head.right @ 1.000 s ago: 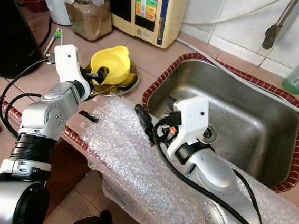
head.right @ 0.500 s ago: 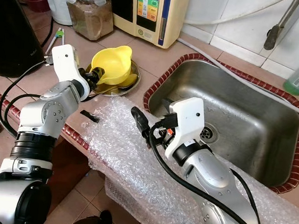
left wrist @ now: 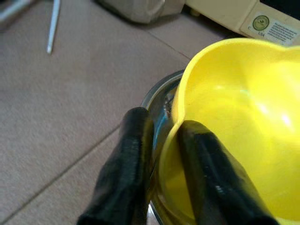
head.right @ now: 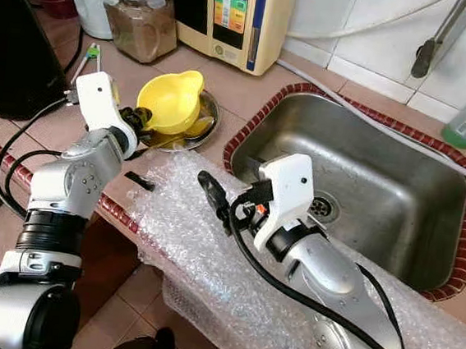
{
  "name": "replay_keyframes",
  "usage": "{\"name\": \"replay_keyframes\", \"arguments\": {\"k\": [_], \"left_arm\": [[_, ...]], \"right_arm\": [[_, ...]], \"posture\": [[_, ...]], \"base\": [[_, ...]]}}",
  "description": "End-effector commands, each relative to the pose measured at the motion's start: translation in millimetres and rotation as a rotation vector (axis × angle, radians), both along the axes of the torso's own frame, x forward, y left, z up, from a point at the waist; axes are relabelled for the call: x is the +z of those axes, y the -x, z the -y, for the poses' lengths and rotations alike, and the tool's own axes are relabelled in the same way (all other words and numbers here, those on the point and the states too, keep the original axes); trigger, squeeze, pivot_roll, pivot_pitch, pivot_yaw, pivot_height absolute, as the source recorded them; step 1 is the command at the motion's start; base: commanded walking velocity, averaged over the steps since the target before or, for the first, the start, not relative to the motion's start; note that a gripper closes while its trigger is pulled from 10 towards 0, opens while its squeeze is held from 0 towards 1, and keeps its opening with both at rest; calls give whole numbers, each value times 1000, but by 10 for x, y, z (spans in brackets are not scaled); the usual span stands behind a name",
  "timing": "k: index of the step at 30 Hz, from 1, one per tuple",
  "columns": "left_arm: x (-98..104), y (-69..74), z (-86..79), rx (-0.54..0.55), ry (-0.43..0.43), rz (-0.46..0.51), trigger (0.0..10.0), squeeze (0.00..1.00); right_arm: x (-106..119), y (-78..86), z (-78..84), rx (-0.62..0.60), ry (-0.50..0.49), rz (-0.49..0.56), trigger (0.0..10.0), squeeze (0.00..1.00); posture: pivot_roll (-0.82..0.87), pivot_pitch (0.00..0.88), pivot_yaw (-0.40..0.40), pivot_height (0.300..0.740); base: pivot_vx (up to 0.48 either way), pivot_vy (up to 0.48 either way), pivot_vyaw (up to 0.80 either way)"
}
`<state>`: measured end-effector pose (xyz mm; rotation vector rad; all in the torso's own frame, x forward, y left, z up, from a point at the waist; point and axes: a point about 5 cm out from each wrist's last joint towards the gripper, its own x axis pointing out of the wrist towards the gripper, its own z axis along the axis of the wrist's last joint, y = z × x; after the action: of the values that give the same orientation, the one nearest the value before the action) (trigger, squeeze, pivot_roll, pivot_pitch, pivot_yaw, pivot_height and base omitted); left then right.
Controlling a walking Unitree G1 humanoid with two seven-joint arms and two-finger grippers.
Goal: Kitchen organization
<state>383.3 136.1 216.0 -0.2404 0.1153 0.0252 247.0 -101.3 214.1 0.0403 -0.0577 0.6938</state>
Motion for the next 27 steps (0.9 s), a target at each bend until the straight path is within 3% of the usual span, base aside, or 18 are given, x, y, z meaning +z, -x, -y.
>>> {"name": "replay_keyframes", "arguments": {"k": [1,5,10,14,20,23,27], "left_arm": [[0,16,-9,4,-54,23,0,0],[121,34,25,-9,-127,131,0,0],[231,64,82,-26,-152,228,0,0],[202,75,120,-38,-154,222,0,0],[238,117,178,-79,-180,300,0,0],[288,170,312,-175,-208,373,0,0],[272,326,623,-374,-256,459,0,0]], "right_arm": [[-12,26,-4,23,-2,-17,10000,0],[14,-15,30,-23,-18,6,10000,0],[48,-55,56,-61,-41,19,10000,0],[43,-81,79,-78,-36,21,10000,0],[62,-156,147,-158,-78,33,10000,0],[157,-203,178,-204,-183,57,10000,0],[239,-278,198,-240,-325,31,10000,0]], "posture": [[10,190,-6,740],[11,189,-6,740],[8,184,-6,740],[7,181,-5,740],[10,179,-6,740],[13,176,-8,740],[14,170,-7,740]], "base": [[0,0,0],[0,0,0],[0,0,0],[0,0,0],[0,0,0],[0,0,0],[0,0,0]]}}
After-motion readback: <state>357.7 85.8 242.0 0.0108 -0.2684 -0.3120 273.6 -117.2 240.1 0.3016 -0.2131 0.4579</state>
